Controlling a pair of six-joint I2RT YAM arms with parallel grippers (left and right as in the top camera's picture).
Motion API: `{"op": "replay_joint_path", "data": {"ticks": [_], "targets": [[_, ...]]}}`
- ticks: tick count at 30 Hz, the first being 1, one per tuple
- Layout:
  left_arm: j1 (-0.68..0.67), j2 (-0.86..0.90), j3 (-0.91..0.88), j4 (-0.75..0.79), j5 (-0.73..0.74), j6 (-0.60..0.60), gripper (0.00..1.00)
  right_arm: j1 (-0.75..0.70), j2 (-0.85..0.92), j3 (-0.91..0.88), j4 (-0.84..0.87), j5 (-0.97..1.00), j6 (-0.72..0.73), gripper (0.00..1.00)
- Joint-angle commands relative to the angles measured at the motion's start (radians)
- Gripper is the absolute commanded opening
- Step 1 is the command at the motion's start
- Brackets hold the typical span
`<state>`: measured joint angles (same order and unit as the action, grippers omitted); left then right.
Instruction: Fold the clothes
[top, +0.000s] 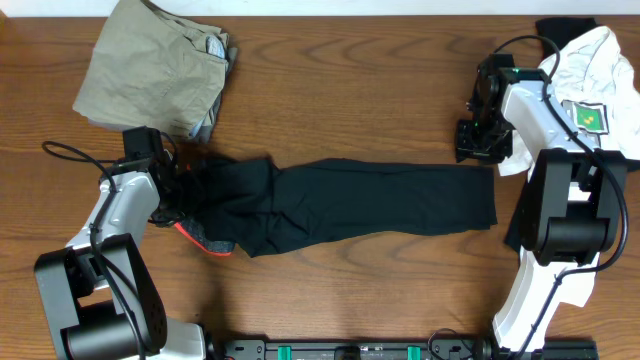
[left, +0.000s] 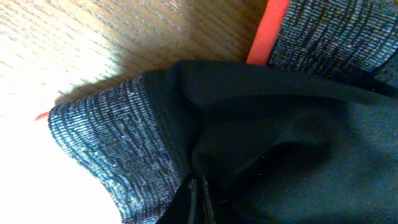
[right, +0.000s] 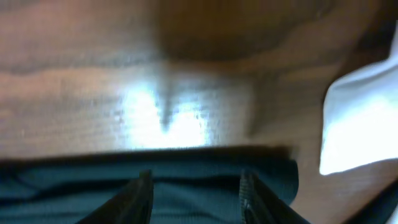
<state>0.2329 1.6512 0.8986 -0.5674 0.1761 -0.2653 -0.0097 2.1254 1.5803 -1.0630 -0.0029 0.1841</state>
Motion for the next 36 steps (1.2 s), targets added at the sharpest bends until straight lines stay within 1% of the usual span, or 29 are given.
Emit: {"op": "replay_joint_path", "data": {"ticks": [1, 8, 10, 15, 21, 32, 36], "targets": [[0.004, 0.002, 0.027, 0.005, -0.013, 0.001, 0.06, 0.002, -0.005, -0.028, 0.027, 0.017, 0.048, 0.44], [0.004, 0.002, 0.027, 0.004, -0.013, -0.002, 0.06, -0.025, -0.005, -0.106, 0.13, 0.024, 0.047, 0.44], [0.004, 0.002, 0.027, 0.004, -0.013, -0.002, 0.06, -0.032, -0.005, -0.119, 0.137, 0.019, 0.039, 0.43], [0.004, 0.002, 0.027, 0.005, -0.013, -0.002, 0.06, -0.039, -0.005, -0.126, 0.116, 0.001, 0.021, 0.4], [0.004, 0.002, 0.027, 0.005, -0.013, -0.002, 0.06, -0.045, -0.029, -0.122, 0.077, -0.061, -0.01, 0.39], [0.004, 0.002, 0.027, 0.003, -0.013, -0.002, 0.06, -0.048, -0.173, -0.122, 0.044, -0.084, -0.044, 0.45], [0.004, 0.002, 0.026, 0.0, -0.013, -0.002, 0.06, -0.048, -0.183, -0.123, 0.003, -0.084, -0.056, 0.45]]}}
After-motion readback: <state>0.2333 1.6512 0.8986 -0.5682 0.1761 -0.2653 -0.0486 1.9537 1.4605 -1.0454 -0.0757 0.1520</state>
